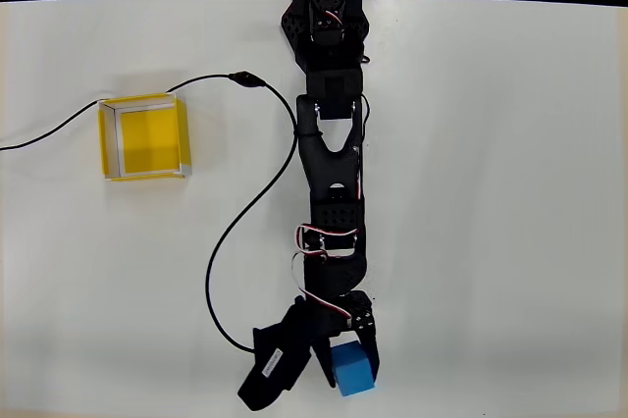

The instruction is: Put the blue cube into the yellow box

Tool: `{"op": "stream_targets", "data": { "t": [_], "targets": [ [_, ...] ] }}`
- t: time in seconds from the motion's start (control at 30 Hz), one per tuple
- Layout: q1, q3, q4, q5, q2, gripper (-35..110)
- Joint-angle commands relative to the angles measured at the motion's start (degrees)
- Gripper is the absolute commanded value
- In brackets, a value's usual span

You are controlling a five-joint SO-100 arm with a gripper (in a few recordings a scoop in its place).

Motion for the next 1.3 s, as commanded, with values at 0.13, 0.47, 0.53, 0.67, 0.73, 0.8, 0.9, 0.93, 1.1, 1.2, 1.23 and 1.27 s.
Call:
{"op": "stream_targets", "data": {
  "t": [0.13,0.47,0.53,0.67,0.73,0.8,0.9,0.93,1.1,1.2,1.23,1.27],
  "targets": [
    [17.31,13.71,11.78,3.25,36.12,14],
    [39.99,30.94,30.06,4.31,57.04,14],
    [43.86,32.34,33.57,3.43,58.54,14],
    [50.62,34.63,37.0,2.2,58.27,14],
    [52.73,35.77,37.0,1.85,56.6,14],
    [54.32,36.56,37.0,1.58,54.84,14],
    [56.07,38.14,36.56,0.88,53.09,14],
    [56.51,38.94,35.86,0.7,52.38,14],
    [58.18,41.92,30.59,-0.88,48.25,14],
    [58.71,42.1,27.86,-0.79,45.26,14],
    [58.8,42.1,27.42,-0.88,44.56,14],
    [58.89,42.1,27.16,-0.88,43.95,14]
  ]
}}
